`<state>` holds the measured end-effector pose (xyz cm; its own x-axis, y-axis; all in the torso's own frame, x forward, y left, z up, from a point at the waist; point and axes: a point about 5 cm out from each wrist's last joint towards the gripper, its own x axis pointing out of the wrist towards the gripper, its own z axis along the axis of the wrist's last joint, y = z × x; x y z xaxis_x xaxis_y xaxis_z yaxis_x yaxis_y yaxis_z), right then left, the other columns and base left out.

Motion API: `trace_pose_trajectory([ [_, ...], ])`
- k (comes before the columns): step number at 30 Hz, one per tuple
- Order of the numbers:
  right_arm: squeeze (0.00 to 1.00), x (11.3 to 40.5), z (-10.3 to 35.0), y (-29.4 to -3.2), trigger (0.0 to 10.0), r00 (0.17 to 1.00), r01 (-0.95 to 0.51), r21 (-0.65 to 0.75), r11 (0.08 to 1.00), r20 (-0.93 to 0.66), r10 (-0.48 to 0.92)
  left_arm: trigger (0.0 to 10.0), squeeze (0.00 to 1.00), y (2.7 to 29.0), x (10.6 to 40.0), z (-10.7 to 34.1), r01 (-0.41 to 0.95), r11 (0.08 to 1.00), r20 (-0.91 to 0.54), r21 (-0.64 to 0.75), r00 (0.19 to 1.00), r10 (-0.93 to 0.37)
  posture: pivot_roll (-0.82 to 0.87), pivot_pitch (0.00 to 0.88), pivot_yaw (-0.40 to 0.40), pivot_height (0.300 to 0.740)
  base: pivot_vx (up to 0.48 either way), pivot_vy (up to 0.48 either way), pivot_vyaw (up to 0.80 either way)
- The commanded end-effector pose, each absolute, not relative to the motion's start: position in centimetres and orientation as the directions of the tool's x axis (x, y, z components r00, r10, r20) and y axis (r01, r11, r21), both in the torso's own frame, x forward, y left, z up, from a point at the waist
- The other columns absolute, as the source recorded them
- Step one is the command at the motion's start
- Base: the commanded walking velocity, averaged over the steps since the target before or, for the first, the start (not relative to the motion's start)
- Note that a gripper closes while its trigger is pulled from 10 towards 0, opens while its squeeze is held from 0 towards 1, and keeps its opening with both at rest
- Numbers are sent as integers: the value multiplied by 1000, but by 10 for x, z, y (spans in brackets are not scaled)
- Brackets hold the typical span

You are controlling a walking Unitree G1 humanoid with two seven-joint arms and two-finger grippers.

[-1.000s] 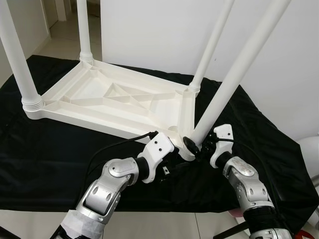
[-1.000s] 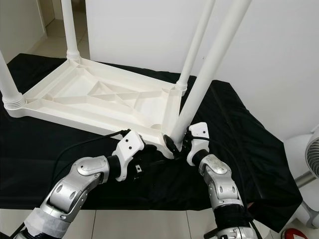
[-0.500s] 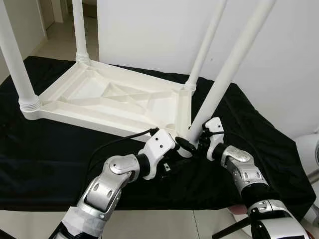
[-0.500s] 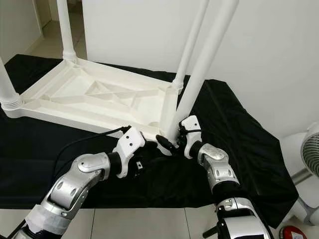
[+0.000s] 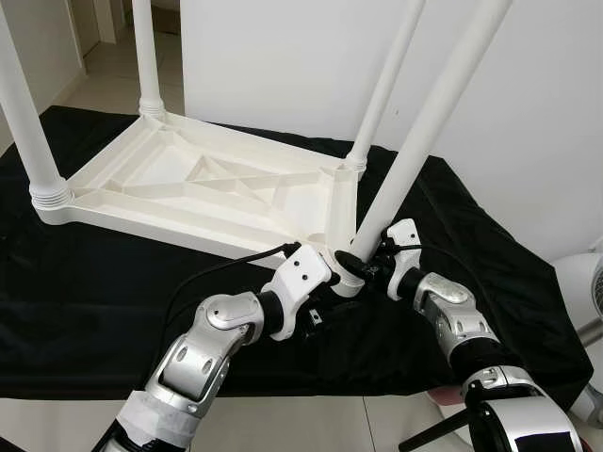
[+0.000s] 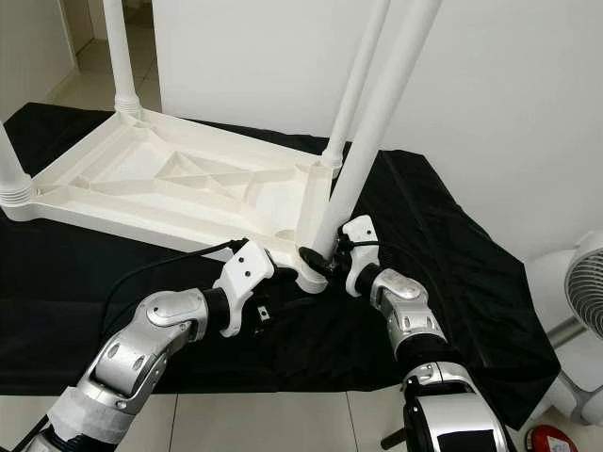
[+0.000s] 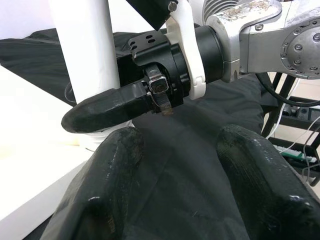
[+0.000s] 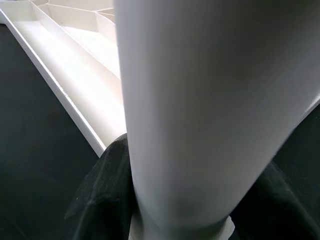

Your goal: Building children table

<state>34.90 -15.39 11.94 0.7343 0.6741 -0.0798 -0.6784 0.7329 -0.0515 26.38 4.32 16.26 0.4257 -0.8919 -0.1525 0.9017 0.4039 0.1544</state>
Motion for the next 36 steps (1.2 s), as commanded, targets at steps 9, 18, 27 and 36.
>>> trace_pose_trajectory([
  [9, 0, 340, 107, -146, 10000, 840, -541, -92, 836, -101, 533, 10000, 0, 41, 265, 162, 877, 452, -147, 162, 475, -868, 28, 0, -173, 740, 0, 0, 0],
  [18, 0, 326, 106, -126, 10000, 977, -176, 60, 983, -110, 182, 10000, 0, 40, 264, 160, 883, 443, -154, 157, 464, -872, 20, 0, -166, 740, 0, 0, 0],
  [27, 0, 311, 106, -106, 10000, 986, -41, 95, 995, -155, 56, 10000, 0, 38, 263, 159, 887, 436, -155, 151, 457, -876, 23, 0, -171, 740, 0, 0, 0],
  [36, 0, 302, 113, -101, 10000, 982, -53, 76, 996, -178, 66, 10000, 0, 38, 262, 158, 886, 440, -156, 147, 460, -874, 26, 0, -178, 740, 0, 0, 0],
])
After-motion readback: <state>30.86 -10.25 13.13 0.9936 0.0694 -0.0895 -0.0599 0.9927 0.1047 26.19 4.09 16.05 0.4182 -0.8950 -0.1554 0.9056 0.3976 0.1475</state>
